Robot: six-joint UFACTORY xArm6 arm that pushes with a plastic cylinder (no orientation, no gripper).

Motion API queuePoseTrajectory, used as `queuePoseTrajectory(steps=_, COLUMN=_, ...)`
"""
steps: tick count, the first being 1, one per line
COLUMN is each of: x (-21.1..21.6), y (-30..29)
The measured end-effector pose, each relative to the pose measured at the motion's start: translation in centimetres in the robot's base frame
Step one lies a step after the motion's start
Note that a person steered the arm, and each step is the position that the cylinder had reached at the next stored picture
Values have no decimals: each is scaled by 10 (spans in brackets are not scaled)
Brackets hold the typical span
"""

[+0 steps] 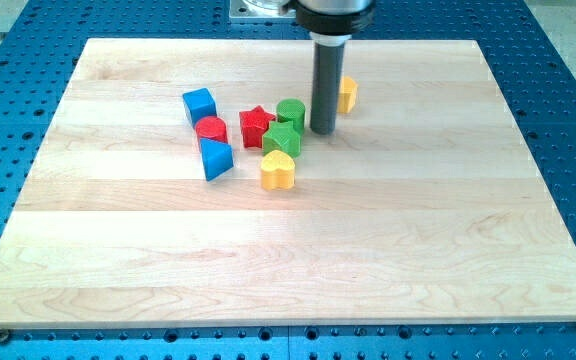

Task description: Push the yellow heart into red star

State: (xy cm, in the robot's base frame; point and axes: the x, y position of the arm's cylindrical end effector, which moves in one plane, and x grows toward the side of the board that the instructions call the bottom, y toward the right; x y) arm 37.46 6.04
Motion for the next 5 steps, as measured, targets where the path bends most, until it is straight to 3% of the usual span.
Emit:
queuePoseTrajectory(steps=1, x=74, y=-3)
queuePoseTrajectory(steps=2, x=115, y=-71)
queuePoseTrajectory(steps=3, x=101, y=-85)
queuePoseTrajectory(steps=4, x=125, y=-59)
queuePoseTrajectory(steps=5, x=105, y=-58)
